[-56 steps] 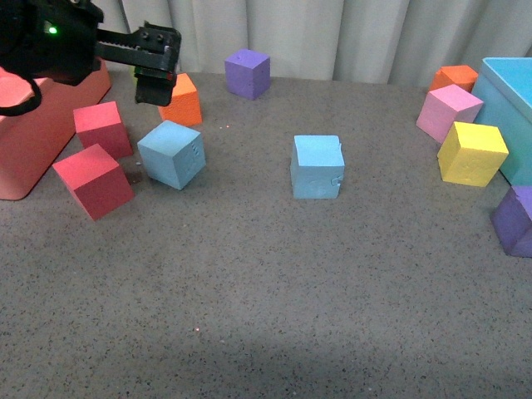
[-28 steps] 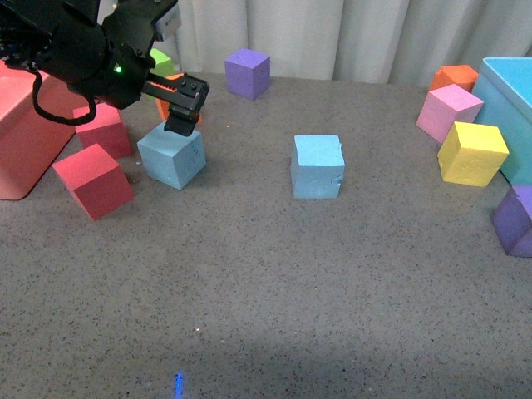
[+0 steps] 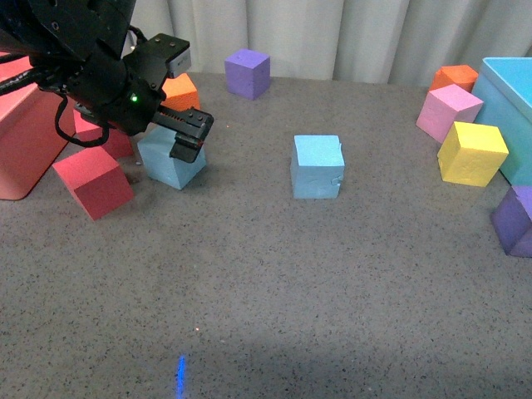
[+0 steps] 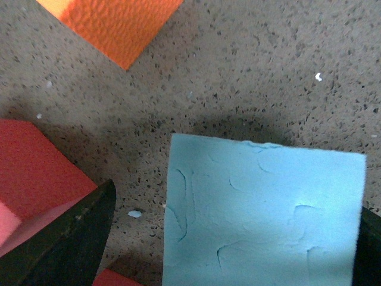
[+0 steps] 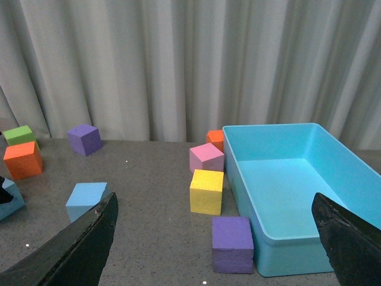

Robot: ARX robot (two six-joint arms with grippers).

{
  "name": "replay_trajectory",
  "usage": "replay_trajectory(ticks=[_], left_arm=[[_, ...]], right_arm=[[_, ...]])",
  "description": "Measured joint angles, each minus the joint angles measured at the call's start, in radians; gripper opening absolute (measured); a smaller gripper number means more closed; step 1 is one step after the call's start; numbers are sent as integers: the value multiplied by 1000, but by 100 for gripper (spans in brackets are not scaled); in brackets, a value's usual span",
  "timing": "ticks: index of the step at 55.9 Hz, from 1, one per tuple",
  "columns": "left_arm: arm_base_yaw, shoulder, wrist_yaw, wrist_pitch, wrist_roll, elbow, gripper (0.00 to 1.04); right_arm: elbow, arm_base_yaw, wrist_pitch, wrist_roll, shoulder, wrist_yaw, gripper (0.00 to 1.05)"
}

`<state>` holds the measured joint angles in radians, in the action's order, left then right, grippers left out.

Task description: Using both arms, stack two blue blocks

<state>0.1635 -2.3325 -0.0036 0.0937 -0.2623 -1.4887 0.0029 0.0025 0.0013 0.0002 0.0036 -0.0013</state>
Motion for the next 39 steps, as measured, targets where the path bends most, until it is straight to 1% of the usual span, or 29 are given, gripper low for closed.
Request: replay_trajectory(ticks=[3,5,7,8,13,15,18,24,29,35,39], left_arm=[[-2,-9,2,13,2,-6,98],[-4,-11,-2,21,2,-8,93],[-5,-13,-5,22,4,-8,88],[-5,-13,-9,22,9,-8,83],[-6,-10,-18,18,38,-8,63],[-6,-6,-19,16,49,-5,58],[-4,6,-15,10,65,6,54],[11,45,-16,4,100,27,50],[34,88,-23,6,139,35,48],[80,146,-45,23,192,36,48],[134,185,-76,31,235,35,48]], right_arm=[[0,0,0,0,0,0,95],[0,0,0,0,0,0,95],[0,0,0,0,0,0,95],[0,0,0,0,0,0,95],[0,0,0,0,0,0,95],[0,0,0,0,0,0,95],[0,0,0,0,0,0,95],[0,0,0,0,0,0,95],[0,0,0,0,0,0,95],[0,0,0,0,0,0,95],[0,0,0,0,0,0,95]])
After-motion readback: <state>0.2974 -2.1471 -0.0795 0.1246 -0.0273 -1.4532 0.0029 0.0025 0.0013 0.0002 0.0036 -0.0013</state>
